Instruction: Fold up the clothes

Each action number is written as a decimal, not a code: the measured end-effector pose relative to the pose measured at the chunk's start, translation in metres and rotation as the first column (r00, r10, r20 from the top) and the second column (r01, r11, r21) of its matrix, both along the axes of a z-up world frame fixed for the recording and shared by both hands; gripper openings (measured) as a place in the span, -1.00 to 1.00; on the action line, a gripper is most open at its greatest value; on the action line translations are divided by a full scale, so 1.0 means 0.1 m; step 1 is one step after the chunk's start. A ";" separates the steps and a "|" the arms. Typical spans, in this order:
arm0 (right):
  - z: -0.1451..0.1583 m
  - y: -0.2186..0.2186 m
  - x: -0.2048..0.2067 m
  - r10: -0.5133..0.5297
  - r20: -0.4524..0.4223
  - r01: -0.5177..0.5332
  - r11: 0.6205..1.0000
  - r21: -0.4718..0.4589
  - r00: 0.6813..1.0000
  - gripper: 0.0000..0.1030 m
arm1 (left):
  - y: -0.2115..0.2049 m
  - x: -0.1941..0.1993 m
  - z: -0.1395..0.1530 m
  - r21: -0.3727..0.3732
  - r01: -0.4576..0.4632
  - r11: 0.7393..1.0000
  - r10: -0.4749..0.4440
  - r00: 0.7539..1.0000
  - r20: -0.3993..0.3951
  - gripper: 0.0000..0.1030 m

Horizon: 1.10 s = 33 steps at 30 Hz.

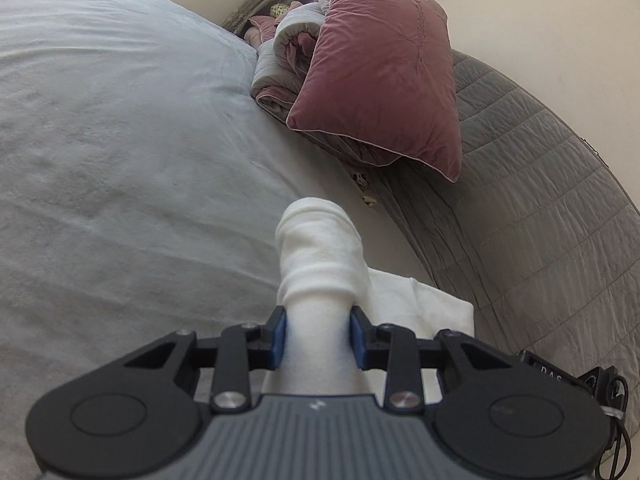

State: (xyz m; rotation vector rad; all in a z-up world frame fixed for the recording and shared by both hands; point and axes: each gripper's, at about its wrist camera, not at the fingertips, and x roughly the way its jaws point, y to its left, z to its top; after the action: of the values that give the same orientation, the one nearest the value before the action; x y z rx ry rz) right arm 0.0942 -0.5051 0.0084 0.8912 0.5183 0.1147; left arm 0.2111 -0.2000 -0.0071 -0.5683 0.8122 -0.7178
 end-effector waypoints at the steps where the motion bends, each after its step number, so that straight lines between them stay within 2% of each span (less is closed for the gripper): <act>1: 0.04 -0.10 0.04 0.001 0.001 -0.001 1.000 -0.018 1.000 -0.33 | -0.10 0.00 0.00 -0.012 -0.002 1.000 0.002 1.000 -0.001 -0.38; 7: 0.19 -0.62 0.32 0.025 -0.003 -0.025 0.999 -0.046 1.000 -0.35 | -0.59 -0.06 -0.07 -0.082 -0.030 0.996 0.028 0.999 -0.023 -0.39; 12: 0.22 -0.93 0.52 0.083 -0.013 -0.083 0.995 -0.058 0.996 -0.36 | -0.93 -0.16 -0.18 -0.137 -0.095 0.986 0.088 0.995 -0.053 -0.40; 17: 0.24 -1.10 0.70 0.135 -0.031 -0.137 0.986 -0.099 0.990 -0.37 | -1.11 -0.23 -0.37 -0.195 -0.163 0.967 0.140 0.982 -0.124 -0.40; 23: 0.05 -1.19 0.86 0.150 -0.063 -0.157 0.978 -0.135 0.987 -0.38 | -1.26 -0.28 -0.65 -0.188 -0.215 0.958 0.187 0.970 -0.156 -0.40; 28: -0.22 -1.24 0.85 0.077 -0.097 -0.093 0.980 -0.174 0.992 -0.31 | -1.20 -0.28 -0.72 -0.145 -0.179 0.973 0.167 0.982 -0.092 -0.24; 29: -0.25 -1.24 0.82 0.065 -0.093 -0.081 0.981 -0.178 0.994 -0.24 | -1.18 -0.27 -0.71 -0.136 -0.171 0.976 0.161 0.983 -0.084 -0.23; 31: -0.26 -1.23 0.75 0.047 -0.073 -0.060 0.980 -0.190 0.996 -0.11 | -1.13 -0.27 -0.65 -0.115 -0.160 0.980 0.154 0.987 -0.055 -0.21; 33: -0.17 -1.22 0.67 0.027 -0.040 -0.035 0.973 -0.229 0.999 -0.04 | -1.04 -0.27 -0.54 -0.091 -0.176 0.980 0.178 0.984 0.012 -0.21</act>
State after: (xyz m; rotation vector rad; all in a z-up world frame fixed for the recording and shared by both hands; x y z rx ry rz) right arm 0.1608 -0.6269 -0.0090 0.6604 0.5677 0.0653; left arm 0.1840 -0.3040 -0.0613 -0.7041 0.7031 -0.5975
